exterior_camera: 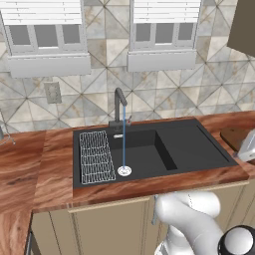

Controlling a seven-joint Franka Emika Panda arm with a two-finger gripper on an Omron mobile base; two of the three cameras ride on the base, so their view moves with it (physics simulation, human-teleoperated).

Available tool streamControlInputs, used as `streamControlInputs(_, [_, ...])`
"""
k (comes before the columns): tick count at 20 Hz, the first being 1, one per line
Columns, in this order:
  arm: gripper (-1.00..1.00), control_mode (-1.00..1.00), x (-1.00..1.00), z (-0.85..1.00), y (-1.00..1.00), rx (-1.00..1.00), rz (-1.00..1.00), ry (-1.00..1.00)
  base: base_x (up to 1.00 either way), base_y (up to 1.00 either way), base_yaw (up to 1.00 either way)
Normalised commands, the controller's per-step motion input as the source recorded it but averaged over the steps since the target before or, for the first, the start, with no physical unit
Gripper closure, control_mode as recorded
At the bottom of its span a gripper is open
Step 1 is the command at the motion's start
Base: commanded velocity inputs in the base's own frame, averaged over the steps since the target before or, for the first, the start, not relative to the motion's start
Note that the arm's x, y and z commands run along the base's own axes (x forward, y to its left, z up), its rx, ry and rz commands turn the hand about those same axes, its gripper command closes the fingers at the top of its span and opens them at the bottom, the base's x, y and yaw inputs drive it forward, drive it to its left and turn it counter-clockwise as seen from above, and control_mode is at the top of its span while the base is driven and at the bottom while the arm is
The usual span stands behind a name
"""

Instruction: Pick the peach from the sink and place it on the cutting board to airdry. Then turn off the sink faucet.

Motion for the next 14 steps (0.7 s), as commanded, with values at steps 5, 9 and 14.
streamControlInputs(5, [-1.00,-1.00,0.25,-0.02,0.25,0.03,0.19,0.00,0.00,0.00,0.00])
streamControlInputs(9, [-1.00,-1.00,0.48,0.00,0.15,0.04,0.21,0.00,0.00,0.00,0.00])
streamControlInputs(14, [-1.00,-1.00,0.32,0.00,0.19,0.07,0.23,0.00,0.00,0.00,0.00])
